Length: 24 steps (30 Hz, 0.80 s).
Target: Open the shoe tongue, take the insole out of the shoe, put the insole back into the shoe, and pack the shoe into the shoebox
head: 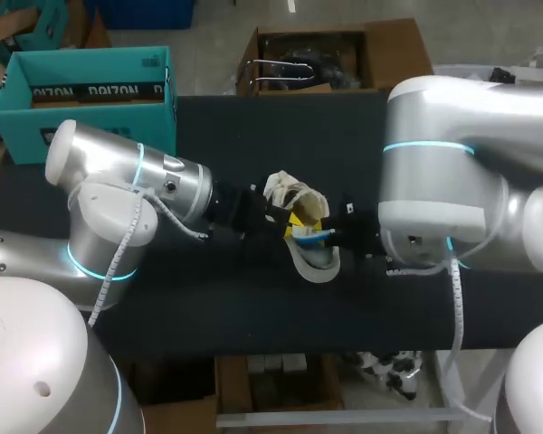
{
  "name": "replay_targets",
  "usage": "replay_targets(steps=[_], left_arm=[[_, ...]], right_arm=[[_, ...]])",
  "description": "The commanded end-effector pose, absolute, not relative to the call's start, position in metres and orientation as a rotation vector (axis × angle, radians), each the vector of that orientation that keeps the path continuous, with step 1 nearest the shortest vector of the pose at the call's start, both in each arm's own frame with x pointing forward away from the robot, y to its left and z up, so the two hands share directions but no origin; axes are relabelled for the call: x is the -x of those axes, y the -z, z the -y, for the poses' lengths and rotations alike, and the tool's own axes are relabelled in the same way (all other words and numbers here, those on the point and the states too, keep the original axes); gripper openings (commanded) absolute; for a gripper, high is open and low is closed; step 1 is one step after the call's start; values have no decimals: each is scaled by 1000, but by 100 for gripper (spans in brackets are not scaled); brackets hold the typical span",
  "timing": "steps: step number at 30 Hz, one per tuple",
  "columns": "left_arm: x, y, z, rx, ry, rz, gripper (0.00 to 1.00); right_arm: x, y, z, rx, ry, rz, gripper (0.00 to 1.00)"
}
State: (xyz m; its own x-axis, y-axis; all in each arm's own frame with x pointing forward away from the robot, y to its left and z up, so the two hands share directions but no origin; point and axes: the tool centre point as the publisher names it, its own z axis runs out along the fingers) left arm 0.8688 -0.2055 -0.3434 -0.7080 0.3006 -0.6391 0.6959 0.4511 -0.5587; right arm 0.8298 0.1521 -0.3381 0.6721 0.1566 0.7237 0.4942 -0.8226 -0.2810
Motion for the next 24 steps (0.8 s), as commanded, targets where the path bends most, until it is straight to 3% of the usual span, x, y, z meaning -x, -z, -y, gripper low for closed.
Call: replay_targets(steps=[1,14,15,17,24], left_arm=[[-867,349,207,-816,1161,-2250,0],[-878,359,204,-755,1132,-2286,0],[-878,357,204,-753,1144,-2281,13],[-877,355,205,-756,1150,-2273,23],[-873,351,207,-773,1169,-2263,24]], right_arm=[[-832,349,-153,2411,1078,463,0],[-845,359,-147,2462,1040,445,0],[-845,360,-146,2462,1040,443,0],[-846,360,-144,2475,1034,438,0],[-845,357,-139,2490,1041,404,0]])
